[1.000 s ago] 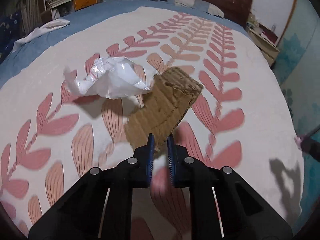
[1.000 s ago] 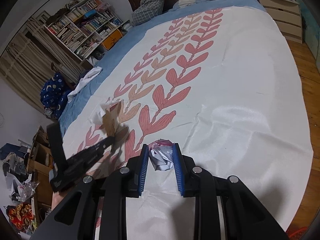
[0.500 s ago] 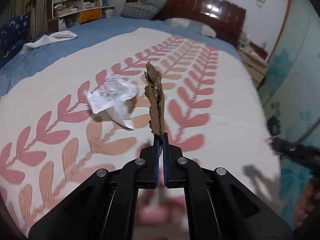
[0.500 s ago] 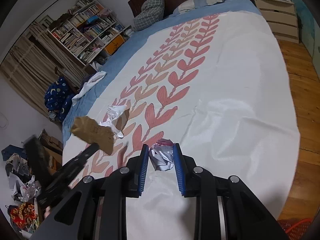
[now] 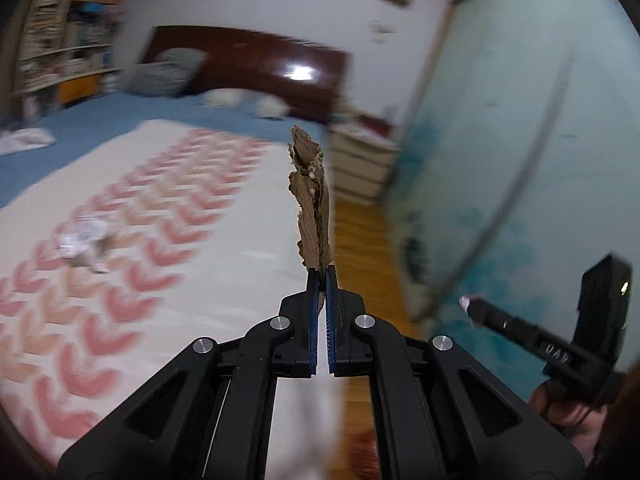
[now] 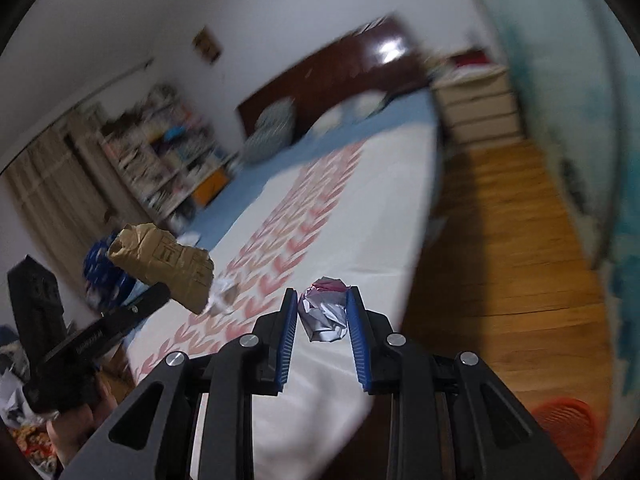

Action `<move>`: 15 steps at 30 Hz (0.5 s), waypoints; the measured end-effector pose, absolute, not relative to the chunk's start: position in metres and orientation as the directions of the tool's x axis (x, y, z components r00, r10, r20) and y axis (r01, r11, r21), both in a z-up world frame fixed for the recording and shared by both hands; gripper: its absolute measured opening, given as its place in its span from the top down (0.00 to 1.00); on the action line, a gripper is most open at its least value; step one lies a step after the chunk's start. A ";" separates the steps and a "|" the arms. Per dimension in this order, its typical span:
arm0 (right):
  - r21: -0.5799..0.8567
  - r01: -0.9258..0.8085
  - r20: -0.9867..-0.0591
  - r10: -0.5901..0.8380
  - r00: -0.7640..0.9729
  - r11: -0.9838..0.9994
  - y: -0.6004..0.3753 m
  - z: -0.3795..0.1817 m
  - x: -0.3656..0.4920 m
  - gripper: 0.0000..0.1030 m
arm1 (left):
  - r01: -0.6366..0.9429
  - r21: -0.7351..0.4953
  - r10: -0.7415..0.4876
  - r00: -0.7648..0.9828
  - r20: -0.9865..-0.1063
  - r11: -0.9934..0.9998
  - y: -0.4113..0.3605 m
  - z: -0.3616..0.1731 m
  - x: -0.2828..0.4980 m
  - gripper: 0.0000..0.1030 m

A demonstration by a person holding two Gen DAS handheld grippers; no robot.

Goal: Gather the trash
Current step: 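Carry foil and cardboard to the red wastebasket and open both tools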

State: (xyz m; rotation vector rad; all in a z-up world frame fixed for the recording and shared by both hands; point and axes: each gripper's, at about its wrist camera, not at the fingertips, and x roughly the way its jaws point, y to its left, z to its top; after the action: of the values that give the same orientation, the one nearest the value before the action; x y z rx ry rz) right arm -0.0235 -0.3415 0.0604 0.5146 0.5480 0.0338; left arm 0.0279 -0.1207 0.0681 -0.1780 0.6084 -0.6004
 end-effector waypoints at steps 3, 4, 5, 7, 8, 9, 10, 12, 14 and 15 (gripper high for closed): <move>0.477 0.221 -0.487 0.047 0.872 0.851 -0.394 0.063 -0.104 0.74 | 0.606 -0.483 -0.775 0.479 -0.413 0.632 -0.159 0.076 -0.007 0.97; 0.483 0.252 -0.497 0.026 0.867 0.839 -0.409 0.062 -0.122 0.74 | 0.629 -0.525 -0.819 0.420 -0.391 0.573 -0.170 0.078 -0.015 0.97; 0.489 0.276 -0.516 0.019 0.857 0.828 -0.426 0.059 -0.142 0.74 | 0.644 -0.547 -0.844 0.375 -0.383 0.535 -0.179 0.077 -0.020 0.97; 0.447 0.317 -0.561 -0.014 0.828 0.837 -0.450 0.051 -0.179 0.74 | 0.669 -0.575 -0.877 0.290 -0.382 0.471 -0.208 0.075 -0.037 0.97; 0.425 0.337 -0.585 -0.029 0.810 0.840 -0.459 0.043 -0.194 0.74 | 0.679 -0.574 -0.881 0.257 -0.396 0.457 -0.225 0.071 -0.046 0.97; 0.414 0.350 -0.605 -0.033 0.795 0.840 -0.465 0.035 -0.205 0.74 | 0.688 -0.563 -0.875 0.240 -0.420 0.459 -0.241 0.066 -0.053 0.97; 0.401 0.367 -0.624 -0.043 0.780 0.839 -0.472 0.025 -0.214 0.74 | 0.691 -0.555 -0.865 0.215 -0.453 0.463 -0.260 0.056 -0.059 0.97; 0.359 0.429 -0.687 -0.076 0.722 0.829 -0.489 -0.008 -0.238 0.74 | 0.691 -0.548 -0.840 0.163 -0.518 0.472 -0.295 0.030 -0.069 0.97; 0.343 0.484 -0.735 -0.090 0.672 0.805 -0.505 -0.041 -0.256 0.74 | 0.688 -0.503 -0.767 0.124 -0.630 0.524 -0.336 -0.011 -0.080 0.97; 0.339 0.504 -0.754 -0.090 0.650 0.794 -0.511 -0.059 -0.259 0.75 | 0.683 -0.484 -0.729 0.106 -0.676 0.548 -0.351 -0.029 -0.083 0.97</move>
State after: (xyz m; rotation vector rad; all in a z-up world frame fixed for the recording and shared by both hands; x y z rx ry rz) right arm -0.2593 -0.5107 -0.0592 0.5674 0.7988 -0.3585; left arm -0.0832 -0.3512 -0.0287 -0.0542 1.0308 -1.0403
